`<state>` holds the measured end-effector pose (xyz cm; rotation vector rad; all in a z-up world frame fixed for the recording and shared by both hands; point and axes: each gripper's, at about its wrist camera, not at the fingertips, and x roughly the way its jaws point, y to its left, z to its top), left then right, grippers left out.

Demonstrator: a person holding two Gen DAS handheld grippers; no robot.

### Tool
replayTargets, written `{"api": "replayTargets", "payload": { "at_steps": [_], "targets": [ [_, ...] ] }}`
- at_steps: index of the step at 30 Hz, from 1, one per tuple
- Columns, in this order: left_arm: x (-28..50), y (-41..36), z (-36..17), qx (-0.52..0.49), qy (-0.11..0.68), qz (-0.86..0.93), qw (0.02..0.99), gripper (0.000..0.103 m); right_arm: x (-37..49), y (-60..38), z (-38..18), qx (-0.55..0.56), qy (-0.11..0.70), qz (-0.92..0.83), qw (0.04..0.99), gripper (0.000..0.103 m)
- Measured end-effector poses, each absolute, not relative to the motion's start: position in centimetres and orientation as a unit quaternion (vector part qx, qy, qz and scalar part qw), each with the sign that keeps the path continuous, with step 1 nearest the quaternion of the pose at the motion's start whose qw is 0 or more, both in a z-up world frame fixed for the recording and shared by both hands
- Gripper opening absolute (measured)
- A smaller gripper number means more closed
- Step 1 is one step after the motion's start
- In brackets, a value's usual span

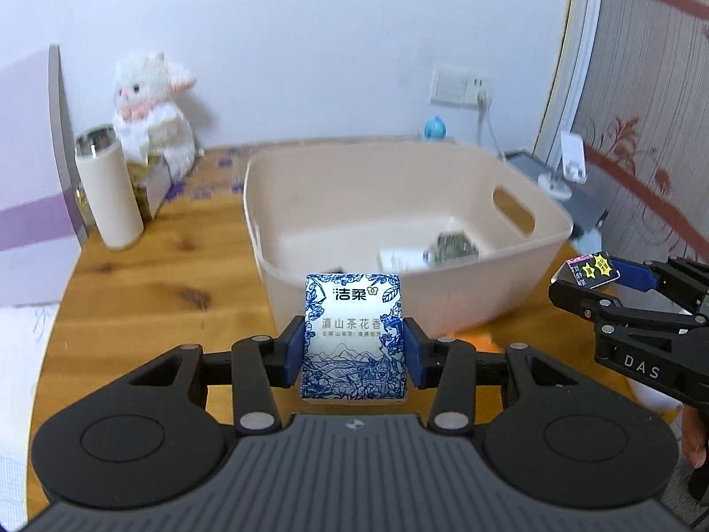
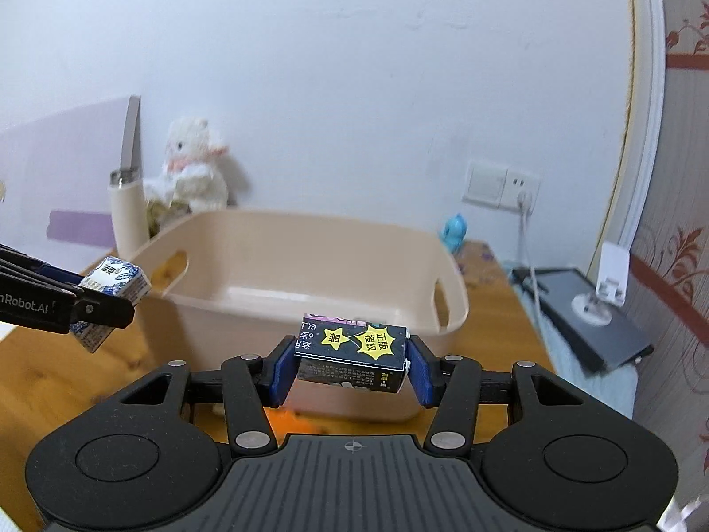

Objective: Organize objects
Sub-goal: 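Lift both items over the basket and open both grippers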

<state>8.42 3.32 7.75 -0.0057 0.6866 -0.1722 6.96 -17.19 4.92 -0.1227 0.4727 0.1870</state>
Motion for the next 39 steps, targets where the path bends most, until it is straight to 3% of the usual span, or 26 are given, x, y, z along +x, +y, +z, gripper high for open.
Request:
{"api": "replayTargets", "payload": {
  "at_steps": [12,35,37,39],
  "targets": [
    [12.7,2.0,11.0,0.004,0.3,-0.063,0.952,0.047,10.4,-18.0,7.5,-0.034,0.202,0.082,0.975,0.049],
    [23.7,-0.4,3.0,0.046,0.401,-0.029,0.915,0.047,19.0,-14.4,1.8,-0.084,0.3,0.058,0.949,0.049],
    [23.6,-0.4,3.2,0.044,0.398,-0.03,0.916,0.048,19.0,-14.4,1.6,-0.085,0.302,0.056,0.948,0.057],
    [23.5,-0.2,3.3,0.039,0.402,-0.038,0.914,0.048,18.8,-14.6,1.7,-0.083,0.297,0.058,0.949,0.058]
  ]
}}
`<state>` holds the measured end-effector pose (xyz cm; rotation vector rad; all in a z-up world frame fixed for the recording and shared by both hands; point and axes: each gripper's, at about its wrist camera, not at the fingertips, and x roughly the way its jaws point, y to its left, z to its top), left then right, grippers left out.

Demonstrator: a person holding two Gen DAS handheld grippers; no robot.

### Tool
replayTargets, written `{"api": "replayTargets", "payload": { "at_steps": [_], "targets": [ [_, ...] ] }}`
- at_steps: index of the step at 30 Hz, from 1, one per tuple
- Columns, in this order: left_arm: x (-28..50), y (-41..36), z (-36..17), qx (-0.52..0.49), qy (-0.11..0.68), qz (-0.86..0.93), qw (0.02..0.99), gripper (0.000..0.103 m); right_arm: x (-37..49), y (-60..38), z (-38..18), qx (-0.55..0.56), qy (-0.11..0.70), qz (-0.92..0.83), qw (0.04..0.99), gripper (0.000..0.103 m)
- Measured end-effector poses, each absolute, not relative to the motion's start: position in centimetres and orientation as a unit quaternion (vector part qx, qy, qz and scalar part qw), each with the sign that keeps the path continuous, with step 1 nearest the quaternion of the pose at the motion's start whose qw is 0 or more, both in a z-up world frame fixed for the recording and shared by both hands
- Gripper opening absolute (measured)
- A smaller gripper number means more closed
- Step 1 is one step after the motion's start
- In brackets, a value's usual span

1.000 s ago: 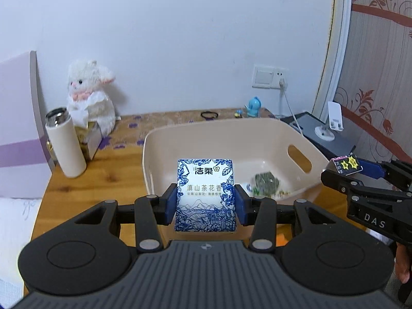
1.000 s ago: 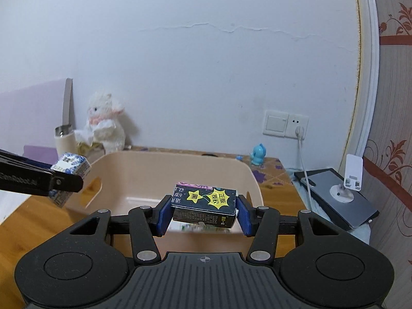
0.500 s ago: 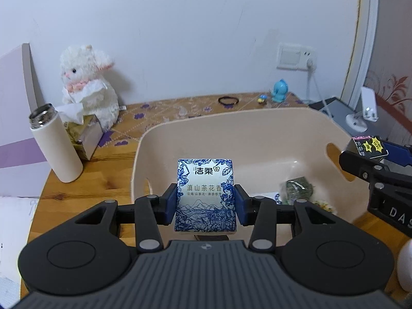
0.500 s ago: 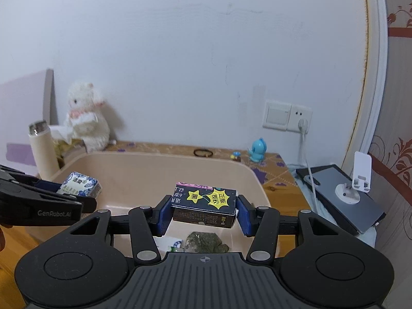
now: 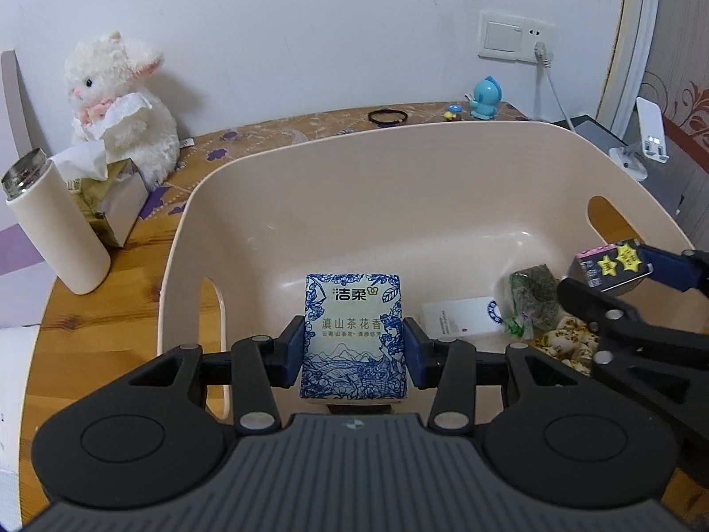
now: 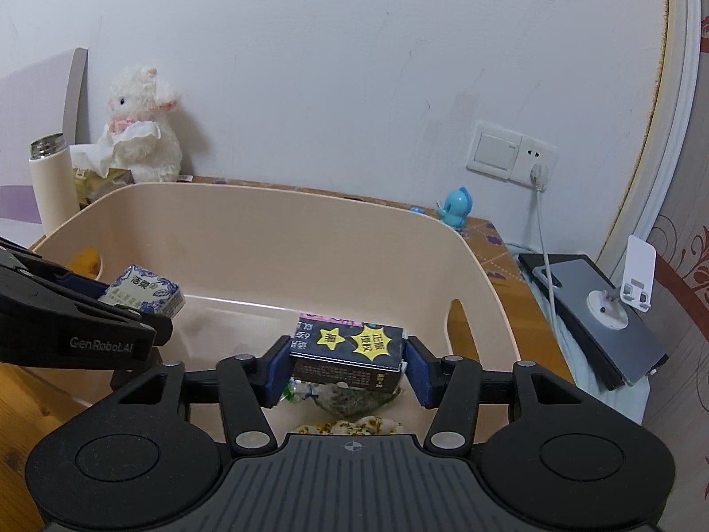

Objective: Organize objects
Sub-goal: 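Lift both items over the basket and open both grippers, then move both grippers back toward the orange plush and hair clip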

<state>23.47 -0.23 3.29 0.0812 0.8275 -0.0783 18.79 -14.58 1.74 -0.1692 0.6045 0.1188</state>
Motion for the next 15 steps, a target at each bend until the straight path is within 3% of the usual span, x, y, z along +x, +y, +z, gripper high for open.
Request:
{"api": "replayTargets", "payload": {
  "at_steps": [2,6,13,15],
  "targets": [
    [23.1,-0.2,3.6,0.039,0.397,-0.038,0.916,0.049,18.4,-14.7,2.1,-0.082,0.29,0.059,0.952,0.065],
    [21.9,0.0,5.0,0.039,0.369,-0.029,0.928,0.073,17.3,-15.0,3.2,-0.084,0.268,0.051,0.958,0.08],
    [19.2,0.7,7.7,0.017,0.33,-0.021,0.944,0.078,14.6,-15.9,4.8,-0.079,0.247,0.045,0.965,0.091],
    [18.3,0.9,8.2,0.022,0.322,-0.019,0.946,0.085,13.7,-16.3,5.1,-0.079,0.242,0.045,0.966,0.095]
  ]
}}
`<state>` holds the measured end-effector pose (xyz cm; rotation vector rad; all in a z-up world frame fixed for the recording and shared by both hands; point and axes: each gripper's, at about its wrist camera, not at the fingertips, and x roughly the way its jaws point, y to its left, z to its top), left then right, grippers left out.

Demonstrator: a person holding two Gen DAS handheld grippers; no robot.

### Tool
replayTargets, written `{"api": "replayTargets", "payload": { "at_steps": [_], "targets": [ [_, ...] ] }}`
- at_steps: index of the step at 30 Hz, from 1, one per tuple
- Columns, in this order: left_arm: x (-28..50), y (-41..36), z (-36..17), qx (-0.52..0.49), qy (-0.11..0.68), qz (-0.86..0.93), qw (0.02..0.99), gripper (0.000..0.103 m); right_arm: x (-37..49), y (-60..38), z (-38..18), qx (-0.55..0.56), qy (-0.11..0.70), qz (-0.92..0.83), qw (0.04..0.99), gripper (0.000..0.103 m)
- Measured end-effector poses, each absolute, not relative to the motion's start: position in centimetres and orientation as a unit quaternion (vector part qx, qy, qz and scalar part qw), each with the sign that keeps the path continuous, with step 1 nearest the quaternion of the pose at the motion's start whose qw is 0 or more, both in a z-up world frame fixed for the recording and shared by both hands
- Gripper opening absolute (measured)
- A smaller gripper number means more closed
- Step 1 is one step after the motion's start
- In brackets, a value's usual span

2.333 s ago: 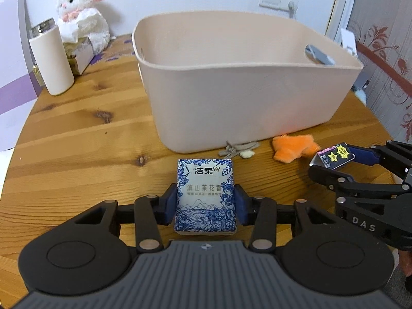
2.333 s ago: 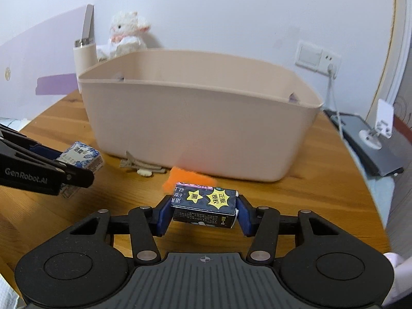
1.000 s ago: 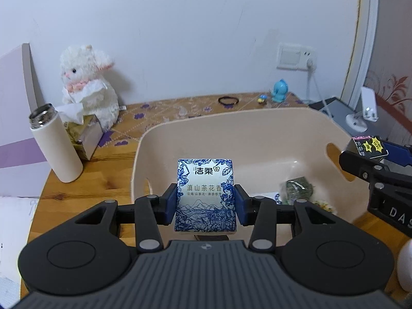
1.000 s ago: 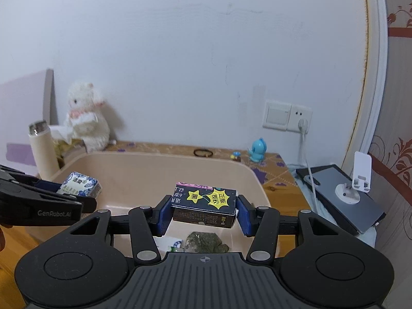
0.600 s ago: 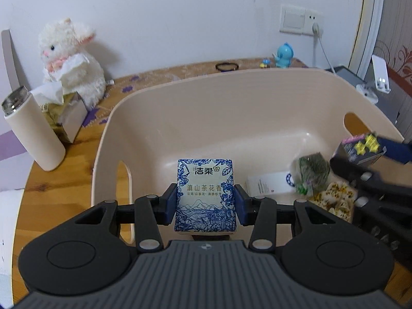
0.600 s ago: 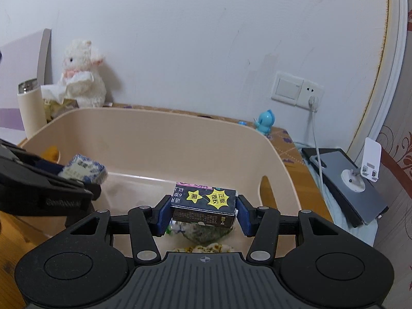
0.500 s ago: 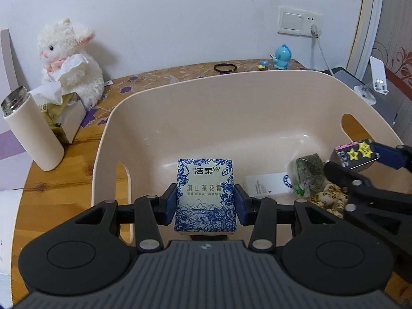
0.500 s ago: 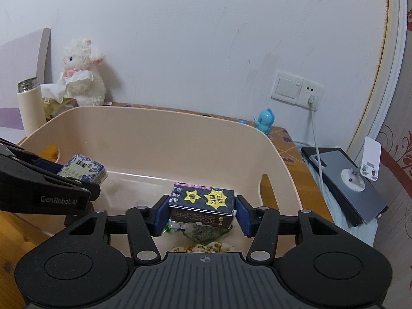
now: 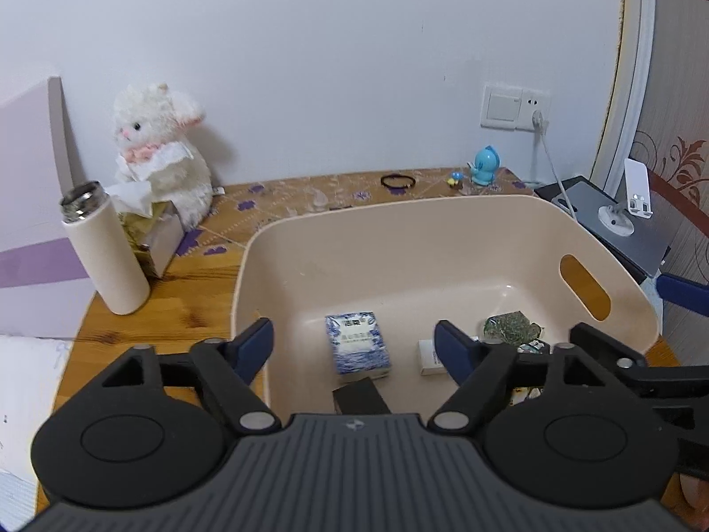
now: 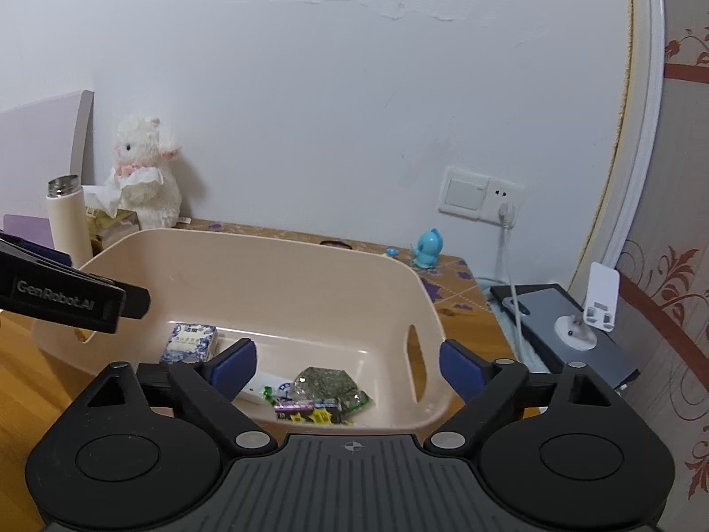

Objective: Organize objects
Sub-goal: 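Move both grippers back toward the orange plush and hair clip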

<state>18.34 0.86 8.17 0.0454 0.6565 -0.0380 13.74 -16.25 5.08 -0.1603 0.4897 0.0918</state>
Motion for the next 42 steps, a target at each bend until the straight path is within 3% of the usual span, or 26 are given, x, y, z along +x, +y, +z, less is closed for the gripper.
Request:
{"api": "replayTargets", "payload": {
  "at_steps": [10,20,35,42],
  "targets": [
    [13.9,1.7,8.4,0.011,0.311,-0.012,0.95,0.086,10.6,-17.3,4.1,-0.079,0.257,0.05,0.962,0.099],
    [11.4,2.5,4.3,0.019,0.356,-0.017,0.934,0.086,9.0,-16.7,0.2,-0.079,0.303,0.065,0.948,0.099],
    [13.3,1.9,-2.2,0.024,0.421,-0.039,0.906,0.086,10.5,-16.6,-4.5,-0.083,0.363,0.078,0.925,0.099],
    [14.3,1.3,-3.5,0.004,0.413,-0.037,0.91,0.086,11.5,-16.0,-5.7,-0.087,0.372,0.094,0.919,0.099]
  ]
}}
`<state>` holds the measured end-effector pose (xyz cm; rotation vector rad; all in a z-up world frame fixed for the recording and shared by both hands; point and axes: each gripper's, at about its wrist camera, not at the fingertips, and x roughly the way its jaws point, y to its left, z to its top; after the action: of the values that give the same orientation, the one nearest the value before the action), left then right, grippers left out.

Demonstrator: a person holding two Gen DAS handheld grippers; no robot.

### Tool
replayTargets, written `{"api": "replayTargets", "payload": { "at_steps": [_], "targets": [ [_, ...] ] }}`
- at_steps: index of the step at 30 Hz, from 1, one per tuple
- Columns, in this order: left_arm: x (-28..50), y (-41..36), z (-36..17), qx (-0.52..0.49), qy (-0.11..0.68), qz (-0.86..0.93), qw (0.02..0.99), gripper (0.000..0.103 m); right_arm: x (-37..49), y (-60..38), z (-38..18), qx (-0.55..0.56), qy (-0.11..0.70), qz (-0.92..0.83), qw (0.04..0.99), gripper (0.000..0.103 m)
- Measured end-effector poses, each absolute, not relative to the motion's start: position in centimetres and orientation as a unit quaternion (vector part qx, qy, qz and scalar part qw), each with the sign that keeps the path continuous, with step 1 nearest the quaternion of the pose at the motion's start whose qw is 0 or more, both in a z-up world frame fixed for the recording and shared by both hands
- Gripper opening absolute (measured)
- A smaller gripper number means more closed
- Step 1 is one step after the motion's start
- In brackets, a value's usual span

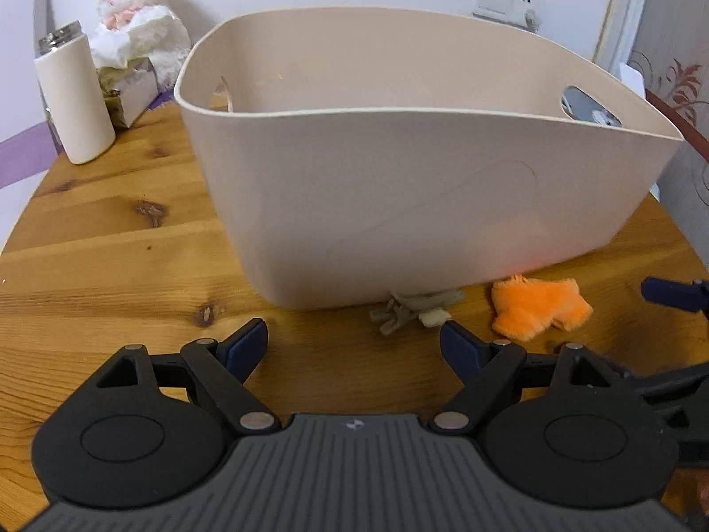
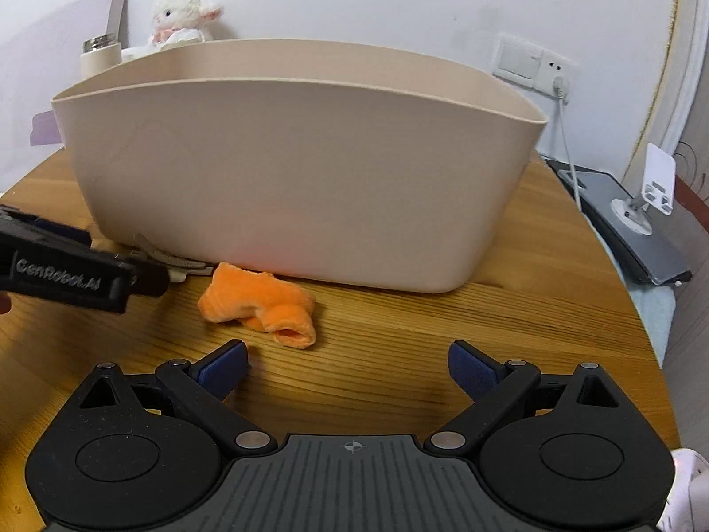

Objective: Organize objects
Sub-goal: 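Move both grippers back toward the orange plush and hair clip, then grasp the orange plush with the right gripper while the left grasps the hair clip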

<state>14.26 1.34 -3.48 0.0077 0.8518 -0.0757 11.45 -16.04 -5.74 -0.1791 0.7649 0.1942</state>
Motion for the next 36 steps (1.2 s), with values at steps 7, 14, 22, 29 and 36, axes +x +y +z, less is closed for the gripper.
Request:
{"api": "replayTargets", "payload": {
  "at_steps": [7,14,22,29,36],
  "targets": [
    [14.8,0.4,-4.0,-0.006,0.4,-0.031,0.916,0.085,12.5,-15.5,-5.9,-0.08,0.366,0.113,0.92,0.098],
    [14.4,-0.2,-3.6,-0.003,0.39,-0.057,0.919,0.048,12.6,-15.6,-6.0,-0.048,0.356,0.118,0.926,0.074],
    [14.3,-0.6,-3.5,-0.002,0.393,-0.071,0.917,0.039,12.2,-15.1,-5.6,-0.057,0.351,0.135,0.925,0.011],
    [14.1,-0.6,-3.4,0.001,0.397,-0.072,0.915,0.038,11.2,-14.6,-5.4,-0.072,0.351,0.133,0.924,0.002],
    [13.2,-0.3,-3.3,-0.002,0.399,-0.072,0.914,0.023,10.0,-15.1,-4.7,-0.07,0.343,0.127,0.928,0.002]
  ]
}}
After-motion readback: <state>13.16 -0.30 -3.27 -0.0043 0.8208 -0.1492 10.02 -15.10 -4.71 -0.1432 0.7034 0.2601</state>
